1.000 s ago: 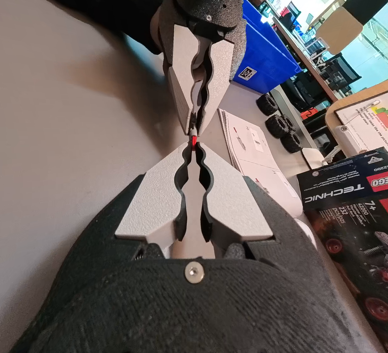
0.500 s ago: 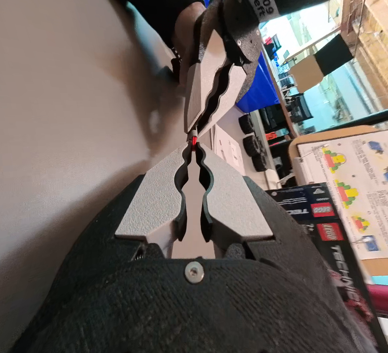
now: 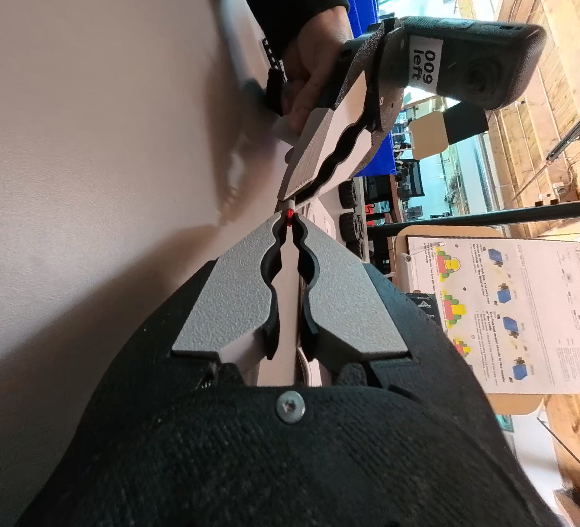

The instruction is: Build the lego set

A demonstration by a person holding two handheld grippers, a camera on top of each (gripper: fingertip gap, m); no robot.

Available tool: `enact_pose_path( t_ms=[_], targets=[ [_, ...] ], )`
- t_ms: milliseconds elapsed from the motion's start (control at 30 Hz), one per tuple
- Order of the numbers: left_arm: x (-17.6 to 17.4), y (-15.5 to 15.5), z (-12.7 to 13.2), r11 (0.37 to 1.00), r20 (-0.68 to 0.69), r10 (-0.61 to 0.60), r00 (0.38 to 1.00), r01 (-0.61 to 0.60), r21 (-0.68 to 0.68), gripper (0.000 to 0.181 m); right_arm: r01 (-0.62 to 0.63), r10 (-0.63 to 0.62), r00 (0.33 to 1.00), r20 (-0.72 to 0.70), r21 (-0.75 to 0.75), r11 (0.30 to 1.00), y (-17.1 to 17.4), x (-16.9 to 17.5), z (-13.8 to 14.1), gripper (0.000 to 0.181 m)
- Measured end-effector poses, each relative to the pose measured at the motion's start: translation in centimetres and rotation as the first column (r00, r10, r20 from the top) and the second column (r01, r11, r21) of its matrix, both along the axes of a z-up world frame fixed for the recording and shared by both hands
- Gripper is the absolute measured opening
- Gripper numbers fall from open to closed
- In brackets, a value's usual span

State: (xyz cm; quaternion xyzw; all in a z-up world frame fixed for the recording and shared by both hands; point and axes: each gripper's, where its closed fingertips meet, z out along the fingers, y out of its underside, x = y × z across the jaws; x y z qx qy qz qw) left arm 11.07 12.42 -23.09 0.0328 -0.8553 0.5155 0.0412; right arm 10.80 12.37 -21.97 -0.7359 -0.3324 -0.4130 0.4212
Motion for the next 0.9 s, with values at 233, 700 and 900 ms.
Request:
enact_pose_path(
  t_ms=[233, 700, 900],
  targets=[
    [-0.4, 0.0, 0.0, 0.999, 0.035, -0.032, 0.999, 0.032, 0.004, 0.004, -0.039, 0.052, 0.968, -0.247, 0.058, 0.998, 0.0, -0.4, 0.1, 0.002],
    [-0.6, -0.2, 0.2, 1.0, 0.003, -0.028, 1.0, 0.028, -0.013, 0.004, -0.057, 0.09, 0.935, -0.342, 0.106, 0.993, -0.2, -0.5, 0.5, 0.002],
    [-0.2, -0.3, -0.1, 1.0, 0.046, -0.009, 0.999, 0.009, 0.006, 0.003, -0.039, 0.076, 0.921, -0.381, 0.103, 0.994, -0.3, -0.2, 0.2, 0.002]
  ],
)
